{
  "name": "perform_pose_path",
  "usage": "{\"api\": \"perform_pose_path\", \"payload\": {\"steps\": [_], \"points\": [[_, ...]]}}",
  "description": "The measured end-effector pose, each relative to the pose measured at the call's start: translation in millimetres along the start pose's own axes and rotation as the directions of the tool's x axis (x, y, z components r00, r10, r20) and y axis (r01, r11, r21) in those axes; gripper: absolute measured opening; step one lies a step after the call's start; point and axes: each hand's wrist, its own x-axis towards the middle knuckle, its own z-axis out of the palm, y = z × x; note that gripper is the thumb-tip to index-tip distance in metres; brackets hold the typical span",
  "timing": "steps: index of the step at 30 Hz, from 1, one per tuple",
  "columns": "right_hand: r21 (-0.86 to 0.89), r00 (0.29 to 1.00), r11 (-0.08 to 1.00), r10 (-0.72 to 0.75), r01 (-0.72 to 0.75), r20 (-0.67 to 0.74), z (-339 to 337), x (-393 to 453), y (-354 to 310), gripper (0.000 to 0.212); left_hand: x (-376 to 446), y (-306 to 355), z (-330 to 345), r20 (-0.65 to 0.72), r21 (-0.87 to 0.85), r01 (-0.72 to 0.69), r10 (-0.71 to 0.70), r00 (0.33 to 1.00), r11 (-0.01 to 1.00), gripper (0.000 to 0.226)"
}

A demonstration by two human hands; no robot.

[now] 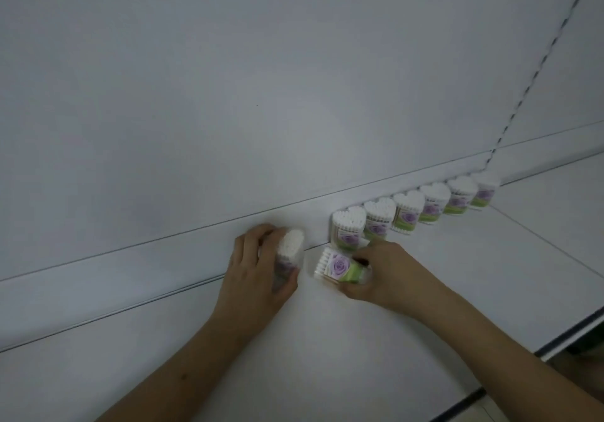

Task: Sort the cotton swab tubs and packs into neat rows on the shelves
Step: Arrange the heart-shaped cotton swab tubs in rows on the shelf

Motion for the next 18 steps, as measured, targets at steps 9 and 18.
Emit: {"api": "perform_pose_path", "payload": {"steps": [9,18], "points": [[0.259,0.965,0.965,0.094,-0.028,-0.246,41,-7,-19,0.042,-2,-2,3,-0.007,0.076,-0.046,0.047,0.999,0.996,0.055],[-0.017,0.944,0.994,0.094,-0.104,-0.316,54,-6,-20,0.07,-1,-5,1,-0.028,0.115,-0.062,0.066,0.997,0.991,0.05]]}}
